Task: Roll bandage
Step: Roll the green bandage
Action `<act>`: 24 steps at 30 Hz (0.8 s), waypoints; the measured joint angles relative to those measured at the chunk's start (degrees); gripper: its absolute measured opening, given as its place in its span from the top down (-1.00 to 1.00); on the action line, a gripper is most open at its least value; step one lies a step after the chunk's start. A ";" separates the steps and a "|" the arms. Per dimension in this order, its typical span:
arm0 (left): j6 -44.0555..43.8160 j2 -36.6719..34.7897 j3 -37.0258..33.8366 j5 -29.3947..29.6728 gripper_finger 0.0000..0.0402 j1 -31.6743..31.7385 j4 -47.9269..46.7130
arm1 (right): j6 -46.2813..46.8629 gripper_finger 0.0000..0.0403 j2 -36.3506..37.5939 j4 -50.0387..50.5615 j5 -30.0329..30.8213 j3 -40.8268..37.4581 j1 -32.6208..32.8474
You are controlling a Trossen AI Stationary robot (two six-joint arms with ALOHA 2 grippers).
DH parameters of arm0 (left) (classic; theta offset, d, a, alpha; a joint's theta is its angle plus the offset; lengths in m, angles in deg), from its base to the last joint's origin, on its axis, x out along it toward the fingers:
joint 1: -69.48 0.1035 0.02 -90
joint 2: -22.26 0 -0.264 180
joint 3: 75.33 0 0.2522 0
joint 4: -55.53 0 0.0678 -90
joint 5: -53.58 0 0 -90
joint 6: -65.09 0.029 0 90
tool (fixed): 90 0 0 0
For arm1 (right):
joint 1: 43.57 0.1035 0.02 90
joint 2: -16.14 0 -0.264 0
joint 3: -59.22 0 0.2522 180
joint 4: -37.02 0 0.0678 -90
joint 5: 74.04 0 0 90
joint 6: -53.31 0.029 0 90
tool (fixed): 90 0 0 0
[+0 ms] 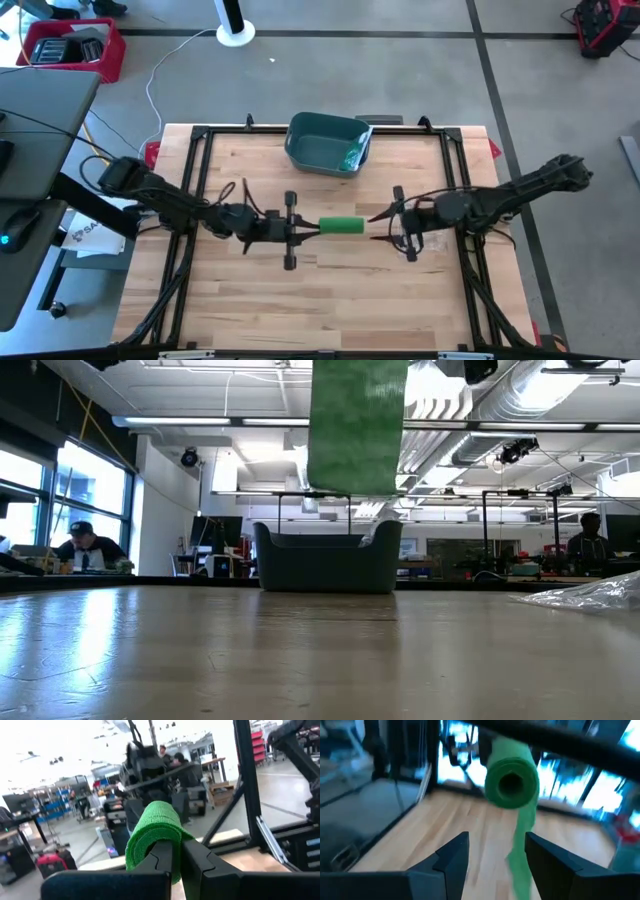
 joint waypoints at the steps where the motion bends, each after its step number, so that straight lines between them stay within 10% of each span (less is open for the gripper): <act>1: 0.40 -0.86 0.00 -0.07 0.96 0.01 -0.13 | -1.50 0.09 -0.33 -4.66 0.92 -1.27 0.81; 14: 0.53 -4.28 -0.04 -2.02 0.96 0.26 0.29 | -15.58 0.09 -8.58 -22.59 16.28 3.13 9.22; 24: 0.40 -4.28 -0.04 -1.93 0.96 0.22 1.10 | -15.22 0.09 -12.22 -22.61 17.16 5.10 8.42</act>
